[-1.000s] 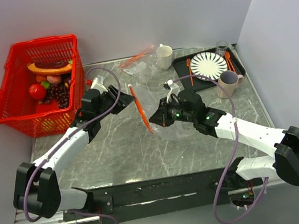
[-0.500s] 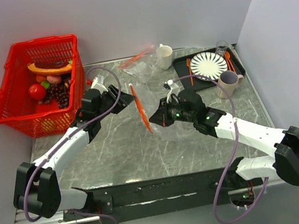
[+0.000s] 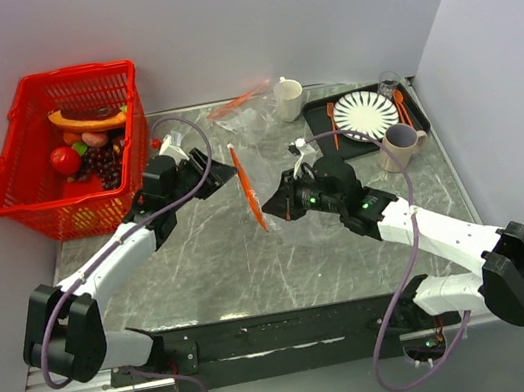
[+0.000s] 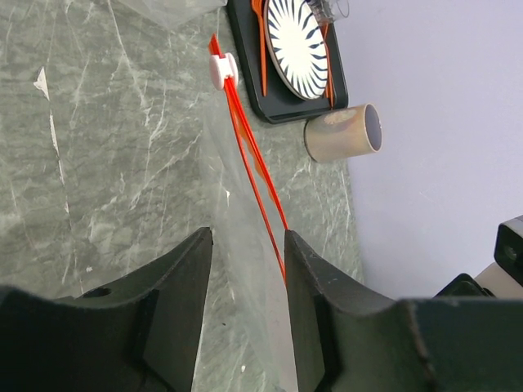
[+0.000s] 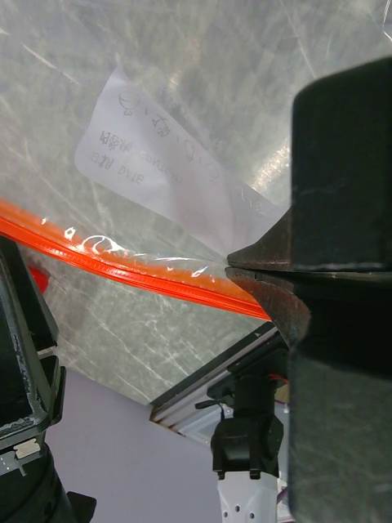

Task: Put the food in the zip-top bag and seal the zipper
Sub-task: Open the zipper of the food storage bag.

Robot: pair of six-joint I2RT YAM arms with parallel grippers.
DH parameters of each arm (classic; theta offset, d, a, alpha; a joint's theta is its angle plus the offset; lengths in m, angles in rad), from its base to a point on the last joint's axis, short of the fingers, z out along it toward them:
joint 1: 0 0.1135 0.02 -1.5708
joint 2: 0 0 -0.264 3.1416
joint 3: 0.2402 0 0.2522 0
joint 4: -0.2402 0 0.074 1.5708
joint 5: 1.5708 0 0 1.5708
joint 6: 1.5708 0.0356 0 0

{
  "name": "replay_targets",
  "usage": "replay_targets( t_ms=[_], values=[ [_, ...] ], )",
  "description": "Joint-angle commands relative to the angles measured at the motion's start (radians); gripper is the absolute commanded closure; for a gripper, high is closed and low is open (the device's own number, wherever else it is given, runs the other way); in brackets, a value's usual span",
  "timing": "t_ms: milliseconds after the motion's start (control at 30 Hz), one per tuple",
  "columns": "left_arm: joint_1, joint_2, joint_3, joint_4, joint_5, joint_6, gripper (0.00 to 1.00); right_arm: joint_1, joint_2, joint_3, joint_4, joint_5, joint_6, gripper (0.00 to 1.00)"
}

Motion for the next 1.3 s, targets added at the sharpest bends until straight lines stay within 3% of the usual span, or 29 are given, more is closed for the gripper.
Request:
replay_targets(
  t_ms=[0,367,467,500,700,733,767,800,833,900,1067,1267],
  values=[
    [-0.005,-0.012,0.018,0.052,0.022,0.005,0.54,-0.008,-0.032,-0.009,0.044,-0.011,0.002,1.00],
    [-0.034,0.057,0.060,0.049,0.028,0.005,0.61,-0.008,-0.041,-0.009,0.037,-0.006,-0.003,1.00],
    [-0.037,0.057,0.057,0.059,0.023,0.005,0.75,-0.011,-0.041,-0.007,0.034,-0.009,-0.007,1.00],
    [-0.037,0.055,0.055,0.062,0.023,0.002,0.84,-0.012,-0.040,-0.004,0.033,-0.012,-0.007,1.00],
    [-0.039,0.048,0.066,0.053,0.023,0.017,0.99,-0.012,-0.021,0.000,0.034,-0.037,-0.010,0.99],
    [-0.039,0.045,0.070,0.050,0.025,0.023,0.99,-0.013,-0.014,0.005,0.028,-0.039,-0.013,0.90],
    [-0.040,0.040,0.073,0.030,0.019,0.029,0.99,-0.013,-0.012,0.011,0.004,-0.031,-0.021,0.72],
    [-0.043,0.037,0.081,0.009,0.007,0.053,0.99,-0.015,-0.010,0.025,-0.008,-0.001,-0.026,0.39],
    [-0.050,0.028,0.107,-0.025,-0.012,0.070,0.99,-0.016,-0.013,0.033,-0.022,0.010,-0.033,0.28],
    [-0.082,0.015,0.136,-0.117,-0.088,0.127,0.99,-0.016,-0.012,0.091,-0.083,0.039,-0.071,0.24],
    [-0.175,-0.020,0.227,-0.252,-0.236,0.198,0.99,-0.013,0.032,0.296,-0.304,0.096,-0.145,0.30],
    [-0.237,-0.034,0.319,-0.362,-0.311,0.233,0.99,-0.005,0.010,0.402,-0.375,0.112,-0.180,0.43]
  ],
)
